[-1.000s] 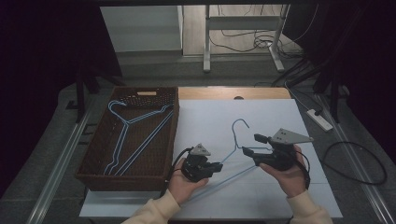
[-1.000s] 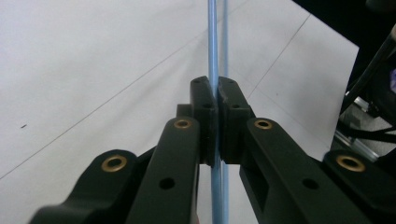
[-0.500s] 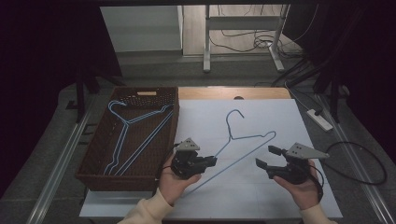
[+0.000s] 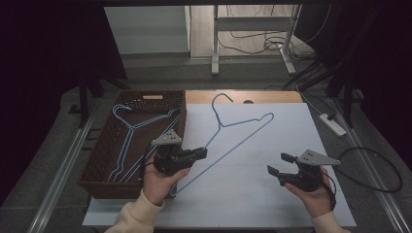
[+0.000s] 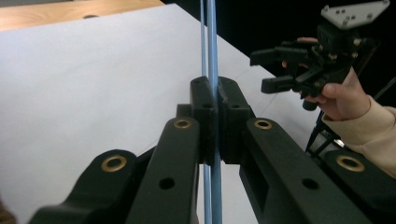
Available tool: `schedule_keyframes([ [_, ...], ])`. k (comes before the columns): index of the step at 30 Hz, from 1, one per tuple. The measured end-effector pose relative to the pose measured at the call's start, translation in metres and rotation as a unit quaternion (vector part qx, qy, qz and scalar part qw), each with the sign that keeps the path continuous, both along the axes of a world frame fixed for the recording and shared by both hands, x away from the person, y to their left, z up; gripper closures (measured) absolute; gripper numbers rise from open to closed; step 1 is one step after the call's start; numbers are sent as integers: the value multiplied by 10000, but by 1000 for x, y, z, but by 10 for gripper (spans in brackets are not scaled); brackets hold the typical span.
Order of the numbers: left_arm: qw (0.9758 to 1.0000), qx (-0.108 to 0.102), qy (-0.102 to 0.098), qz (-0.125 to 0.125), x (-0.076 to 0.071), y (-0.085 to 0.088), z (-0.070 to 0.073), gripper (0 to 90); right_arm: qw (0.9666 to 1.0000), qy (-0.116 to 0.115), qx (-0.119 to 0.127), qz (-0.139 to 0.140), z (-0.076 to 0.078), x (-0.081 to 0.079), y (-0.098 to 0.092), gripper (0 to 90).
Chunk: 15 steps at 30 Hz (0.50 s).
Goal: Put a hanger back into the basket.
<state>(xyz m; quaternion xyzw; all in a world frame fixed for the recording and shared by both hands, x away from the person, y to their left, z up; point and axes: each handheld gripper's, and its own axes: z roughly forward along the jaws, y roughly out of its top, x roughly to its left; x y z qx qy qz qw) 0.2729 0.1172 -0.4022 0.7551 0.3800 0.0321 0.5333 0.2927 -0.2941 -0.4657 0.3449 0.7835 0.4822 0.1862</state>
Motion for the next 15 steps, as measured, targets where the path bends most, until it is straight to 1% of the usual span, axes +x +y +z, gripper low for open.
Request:
schedule_keyframes([
  [7, 9999, -70, -46, 144, 1, 22, 6, 862, 10000, 41, -27, -44, -2, 2, -2, 270],
  [11, 9996, -104, -73, 236, 1, 34, 9, 862, 9999, 77, -116, -87, -5, 3, -2, 270],
  [15, 9994, -143, -87, 305, 1, 47, 12, 863, 9997, 60, -179, -140, -5, 3, -1, 270],
])
